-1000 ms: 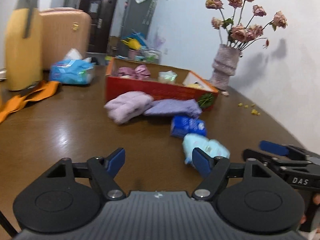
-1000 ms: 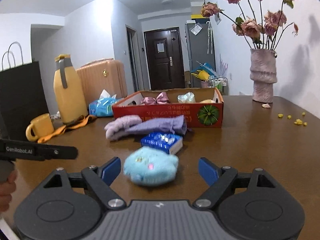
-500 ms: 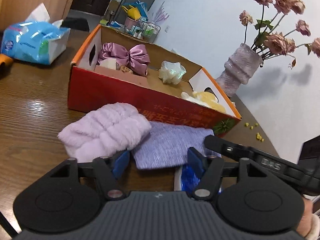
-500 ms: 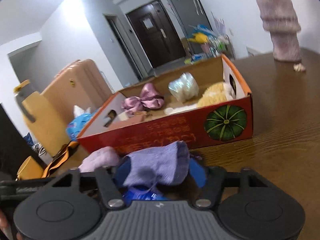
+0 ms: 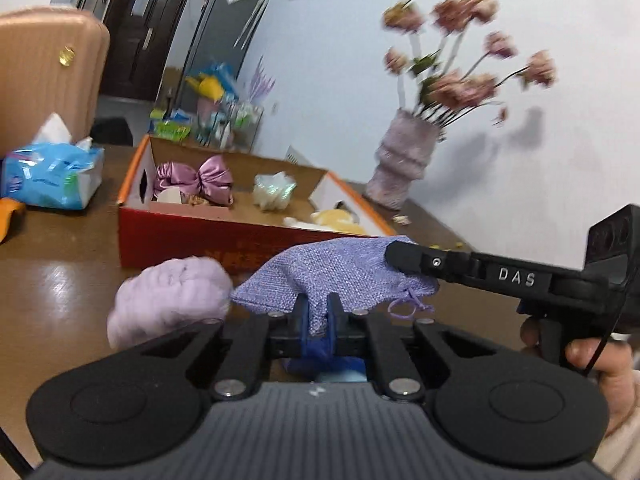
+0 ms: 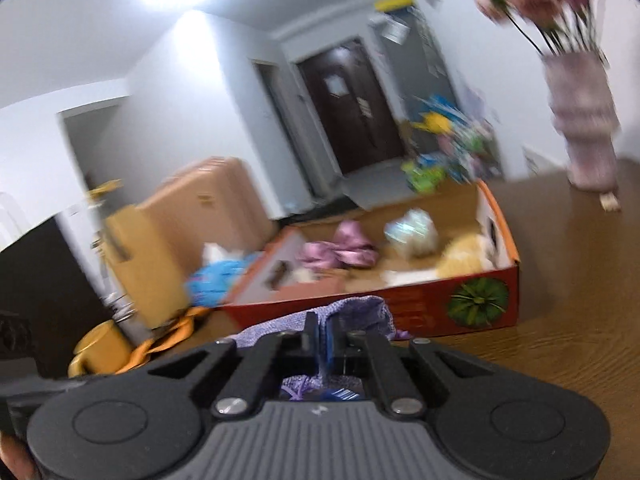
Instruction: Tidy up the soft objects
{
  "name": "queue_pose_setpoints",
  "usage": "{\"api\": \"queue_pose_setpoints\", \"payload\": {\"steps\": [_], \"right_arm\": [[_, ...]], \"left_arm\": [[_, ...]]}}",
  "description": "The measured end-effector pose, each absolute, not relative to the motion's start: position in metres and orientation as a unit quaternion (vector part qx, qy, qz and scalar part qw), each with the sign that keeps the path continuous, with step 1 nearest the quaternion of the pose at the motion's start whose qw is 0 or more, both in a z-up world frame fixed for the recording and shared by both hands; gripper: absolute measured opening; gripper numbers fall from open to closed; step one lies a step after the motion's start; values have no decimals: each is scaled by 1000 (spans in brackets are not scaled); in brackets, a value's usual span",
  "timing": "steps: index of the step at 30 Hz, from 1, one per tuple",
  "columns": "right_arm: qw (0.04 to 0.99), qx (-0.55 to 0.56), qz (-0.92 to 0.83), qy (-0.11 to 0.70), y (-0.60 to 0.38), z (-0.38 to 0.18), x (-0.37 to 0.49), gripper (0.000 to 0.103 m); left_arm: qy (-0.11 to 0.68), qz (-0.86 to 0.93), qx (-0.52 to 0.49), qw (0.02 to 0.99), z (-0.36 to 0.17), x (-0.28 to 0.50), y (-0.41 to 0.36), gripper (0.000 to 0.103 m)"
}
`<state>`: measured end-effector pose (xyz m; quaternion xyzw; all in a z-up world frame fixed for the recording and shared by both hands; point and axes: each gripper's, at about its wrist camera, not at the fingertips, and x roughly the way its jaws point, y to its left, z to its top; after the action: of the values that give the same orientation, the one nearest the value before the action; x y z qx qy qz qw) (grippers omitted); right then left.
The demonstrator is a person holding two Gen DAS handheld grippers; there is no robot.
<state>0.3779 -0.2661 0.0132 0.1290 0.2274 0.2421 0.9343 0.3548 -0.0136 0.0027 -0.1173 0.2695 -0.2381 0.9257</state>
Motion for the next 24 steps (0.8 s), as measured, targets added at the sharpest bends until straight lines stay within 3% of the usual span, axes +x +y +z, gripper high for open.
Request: {"api": "queue_pose_setpoints", "payload": {"steps": [7,9,10,11,14,16,21,24], "right_arm": [[911,95,274,291,-236,-29,262,3],[908,84,271,309,-230,-47,239,7],[907,91,264,314,-231,-54,230,14],[907,102,260,316,-234,-57,222,16],[914,120,249,296,-243,-54,207,21],[922,121,240,279,-244,-50,200,40],[932,119,215,265,-244,-55,211,47],[927,125,208,285,-239,-65,224,49]], "left_arm": [[316,-235,-116,912,-34,231,15,12],[328,-232,-111,909,-46,207,21,29],[328,-228,-107,911,-48,200,24,46],[322,-223,-104,914,-49,193,29,54],[302,-217,-114,921,-46,183,45,60],[304,-215,-138,918,-46,187,51,66],[324,-209,-161,908,-59,198,47,66],[336,-213,-174,901,-65,203,46,60]]}}
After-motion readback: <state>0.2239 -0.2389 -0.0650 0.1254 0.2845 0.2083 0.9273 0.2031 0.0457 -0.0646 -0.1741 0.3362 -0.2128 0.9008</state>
